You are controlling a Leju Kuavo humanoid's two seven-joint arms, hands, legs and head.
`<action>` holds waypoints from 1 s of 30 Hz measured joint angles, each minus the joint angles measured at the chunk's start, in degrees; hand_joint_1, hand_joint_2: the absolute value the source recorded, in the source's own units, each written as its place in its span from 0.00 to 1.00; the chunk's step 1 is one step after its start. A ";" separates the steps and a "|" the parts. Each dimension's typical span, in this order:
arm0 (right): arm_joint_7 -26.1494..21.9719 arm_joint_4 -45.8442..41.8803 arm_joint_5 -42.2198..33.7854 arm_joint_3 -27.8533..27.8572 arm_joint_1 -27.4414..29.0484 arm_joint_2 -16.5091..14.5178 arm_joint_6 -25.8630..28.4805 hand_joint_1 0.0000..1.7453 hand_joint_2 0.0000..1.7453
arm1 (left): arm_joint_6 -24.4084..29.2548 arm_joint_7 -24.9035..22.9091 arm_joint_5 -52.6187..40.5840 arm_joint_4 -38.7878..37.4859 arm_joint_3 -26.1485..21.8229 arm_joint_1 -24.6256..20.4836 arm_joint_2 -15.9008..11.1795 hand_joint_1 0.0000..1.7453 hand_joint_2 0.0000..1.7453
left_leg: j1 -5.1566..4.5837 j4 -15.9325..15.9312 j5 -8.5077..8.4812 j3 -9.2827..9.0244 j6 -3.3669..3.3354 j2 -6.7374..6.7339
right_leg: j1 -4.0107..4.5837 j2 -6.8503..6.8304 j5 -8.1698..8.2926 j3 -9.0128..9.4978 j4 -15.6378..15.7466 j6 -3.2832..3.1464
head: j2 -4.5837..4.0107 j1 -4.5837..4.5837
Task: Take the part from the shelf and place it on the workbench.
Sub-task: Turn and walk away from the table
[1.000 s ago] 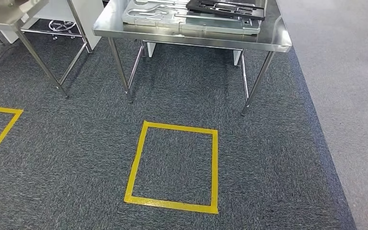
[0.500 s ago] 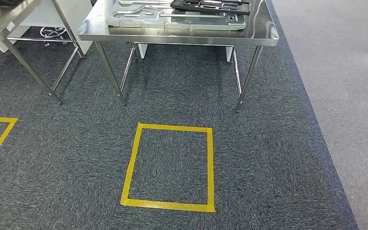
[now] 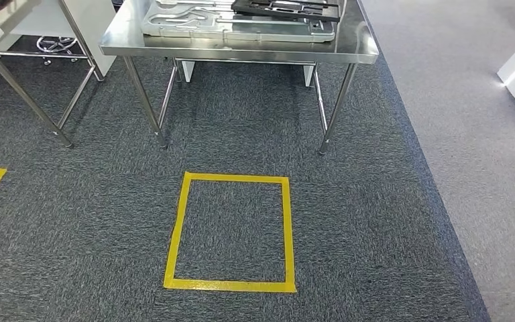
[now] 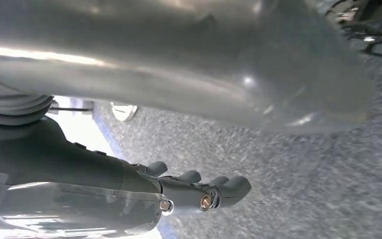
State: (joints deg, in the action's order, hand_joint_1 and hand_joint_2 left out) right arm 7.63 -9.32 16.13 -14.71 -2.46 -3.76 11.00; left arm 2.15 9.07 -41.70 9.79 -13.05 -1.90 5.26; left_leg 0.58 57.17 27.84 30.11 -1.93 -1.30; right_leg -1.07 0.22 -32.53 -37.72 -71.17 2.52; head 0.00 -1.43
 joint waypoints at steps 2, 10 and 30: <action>0.14 0.01 0.00 0.00 0.03 0.07 -0.04 0.00 0.00 | -0.01 0.00 0.00 0.00 0.00 -0.03 0.09 0.00 0.00 | -0.07 0.08 0.14 -0.21 0.35 -0.25 | -0.11 -0.90 3.53 4.44 8.31 -0.14 | 0.00 0.00; 0.20 0.01 0.11 0.01 -0.01 0.08 -0.45 0.00 0.00 | -0.02 -0.49 -0.71 0.00 0.01 -0.14 0.20 0.00 0.00 | -0.06 5.87 4.18 2.13 2.83 0.29 | 0.01 -0.61 5.34 6.47 14.03 -2.83 | 0.00 0.16; -0.70 0.01 0.50 0.02 0.15 0.05 0.16 0.00 0.00 | 0.45 -2.03 -0.90 0.00 -0.16 0.51 0.11 0.00 0.00 | -0.40 0.64 -0.05 0.71 -0.31 -0.01 | 0.21 0.09 -1.57 -1.23 -2.40 -0.06 | 0.00 -0.05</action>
State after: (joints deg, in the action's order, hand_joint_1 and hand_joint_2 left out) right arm 6.93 -9.31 16.63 -14.69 -2.32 -3.71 11.17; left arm 2.60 7.04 -42.60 9.79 -13.21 -1.39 5.38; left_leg 0.18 57.82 27.79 30.82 -2.24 -1.30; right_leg -0.86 0.31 -34.11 -38.95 -73.57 2.46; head 0.00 -1.49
